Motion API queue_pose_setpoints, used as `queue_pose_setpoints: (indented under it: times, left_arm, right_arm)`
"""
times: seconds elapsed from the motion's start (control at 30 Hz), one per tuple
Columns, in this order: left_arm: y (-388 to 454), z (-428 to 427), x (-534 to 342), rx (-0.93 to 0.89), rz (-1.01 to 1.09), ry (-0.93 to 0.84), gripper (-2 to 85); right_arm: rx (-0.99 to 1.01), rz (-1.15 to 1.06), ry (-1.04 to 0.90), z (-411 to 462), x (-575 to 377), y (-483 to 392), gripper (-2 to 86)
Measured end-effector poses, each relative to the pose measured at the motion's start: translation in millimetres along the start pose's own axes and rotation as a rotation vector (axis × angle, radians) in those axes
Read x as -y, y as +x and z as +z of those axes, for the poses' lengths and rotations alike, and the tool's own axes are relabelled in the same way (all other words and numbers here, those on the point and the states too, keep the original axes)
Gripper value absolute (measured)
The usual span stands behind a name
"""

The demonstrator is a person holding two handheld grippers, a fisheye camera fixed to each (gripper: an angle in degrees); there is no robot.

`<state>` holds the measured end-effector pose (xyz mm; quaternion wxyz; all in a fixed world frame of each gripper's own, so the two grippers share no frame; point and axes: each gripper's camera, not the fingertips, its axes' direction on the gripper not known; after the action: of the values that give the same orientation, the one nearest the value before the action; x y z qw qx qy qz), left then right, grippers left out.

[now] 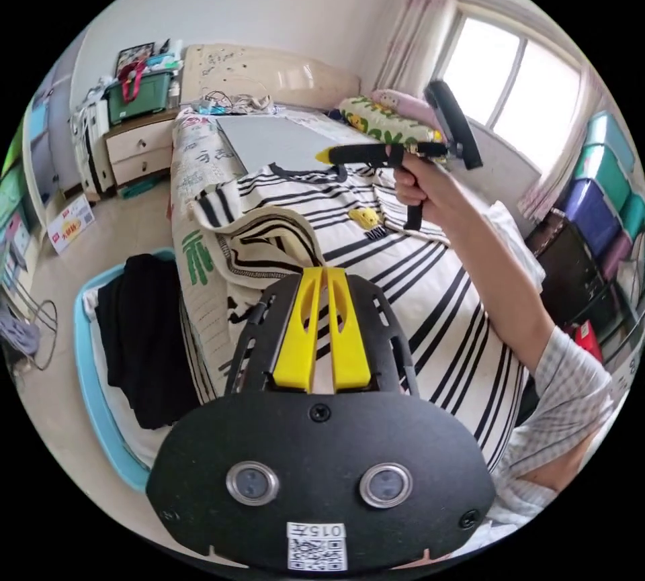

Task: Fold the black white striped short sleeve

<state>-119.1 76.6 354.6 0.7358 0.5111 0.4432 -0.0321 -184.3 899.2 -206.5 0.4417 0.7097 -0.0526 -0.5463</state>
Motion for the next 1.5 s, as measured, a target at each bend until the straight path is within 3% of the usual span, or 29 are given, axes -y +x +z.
queue_pose_setpoints:
  times: [0.1,0.27,0.43,0.63,0.83,0.93,1.1,1.23,1.3,1.4,1.5]
  left_arm:
    - [9,12,14,0.025,0.093,-0.064,0.1]
    - [4,12,25,0.073,0.151,-0.091,0.8]
    - [-35,3,28,-0.003,0.095,-0.076,0.7]
    - [-56,0,27,0.007,0.084,-0.079,0.3]
    - [-81,-16,15,0.000,0.042,-0.022,0.1]
    - [-85,-33,8,0.025,0.041,0.019,0.1]
    - [-73,-42,-4,0.030,0.136,0.059,0.3]
    - [-64,-36,-17,-0.033,0.263,0.019,1.2]
    - [-69,-42,-28,-0.023,0.273,0.027,1.7]
    - [-97,-63,-50,0.067,0.156,0.112,2.8]
    - [-137,-72,-71,0.154,-0.050,0.132,4.6]
  right_arm:
    - [0.080,-0.199,-0.071,20,8,-54,10.6]
    - [-0.099,-0.441,-0.197,70,19,-135,13.6]
    - [-0.229,-0.555,-0.368,129,35,-174,13.6]
    - [-0.357,-0.537,-0.527,179,36,-167,7.1]
    - [-0.303,-0.305,-0.279,103,53,-122,1.7]
    - [-0.256,-0.169,-0.142,47,44,-80,1.3]
    - [-0.262,-0.061,-0.111,3,8,-10,2.3]
    - [-0.289,0.022,-0.293,13,-17,54,5.7]
    - [-0.291,0.054,-0.283,4,-22,71,7.8]
    - [-0.169,0.031,-0.241,-20,-18,80,7.8]
    - [-0.055,-0.150,-0.235,-35,-11,57,7.8]
